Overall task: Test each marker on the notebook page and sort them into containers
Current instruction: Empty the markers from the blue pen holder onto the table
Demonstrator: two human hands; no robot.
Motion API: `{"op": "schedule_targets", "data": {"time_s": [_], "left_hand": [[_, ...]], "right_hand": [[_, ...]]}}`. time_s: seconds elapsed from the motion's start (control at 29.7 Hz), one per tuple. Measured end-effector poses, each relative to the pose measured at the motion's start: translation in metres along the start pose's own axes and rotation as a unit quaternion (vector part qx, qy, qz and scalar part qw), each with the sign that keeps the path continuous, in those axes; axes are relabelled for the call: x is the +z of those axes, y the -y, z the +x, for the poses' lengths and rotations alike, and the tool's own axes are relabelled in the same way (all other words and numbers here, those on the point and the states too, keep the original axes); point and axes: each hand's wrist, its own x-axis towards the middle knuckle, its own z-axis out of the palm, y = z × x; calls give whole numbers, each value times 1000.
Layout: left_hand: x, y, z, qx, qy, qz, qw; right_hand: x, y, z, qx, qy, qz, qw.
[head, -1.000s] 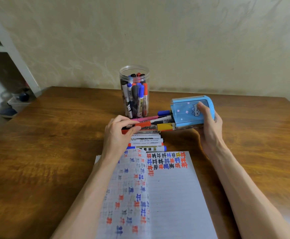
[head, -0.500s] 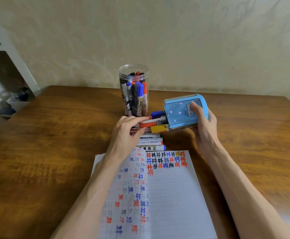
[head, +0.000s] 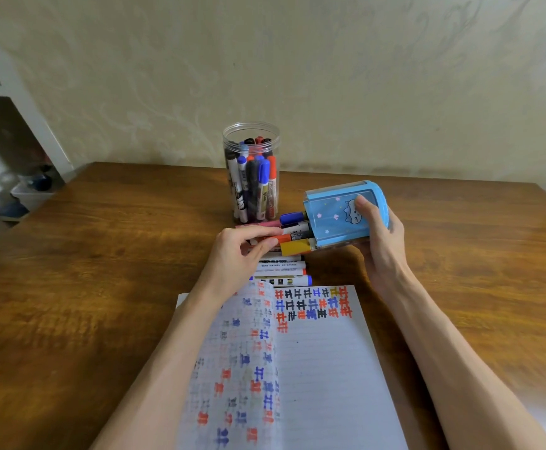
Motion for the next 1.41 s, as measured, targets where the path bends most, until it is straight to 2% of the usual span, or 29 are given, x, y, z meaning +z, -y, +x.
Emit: {"op": "schedule_targets", "data": {"time_s": [0.17, 0.4, 0.5, 0.61, 0.81, 0.98, 1.28, 1.41], "left_hand": [[-3, 0, 5, -13, -9, -17, 1000], [-1, -7, 14, -36, 40, -3, 999], [-3, -7, 15, -27, 74, 44, 996], [-4, -7, 18, 16, 61, 130, 990], [1, -9, 17, 59, 34, 178, 982], [-17, 6, 13, 20, -31, 204, 978], [-10, 7, 6, 31, -47, 244, 968], [-3, 11, 8, 50, -44, 283, 957]], "right_hand": [[3, -1, -1, -6, 22, 10, 1000], [5, -6, 0, -29, 57, -7, 998], [6, -7, -1, -54, 79, -34, 995], [8, -7, 0, -69, 84, -48, 993], [3, -9, 2, -60, 70, -39, 995], [-18, 4, 14, -36, -25, 54, 998], [-28, 6, 18, -31, -40, 12, 999], [-29, 10, 18, -63, -30, -27, 997]]}}
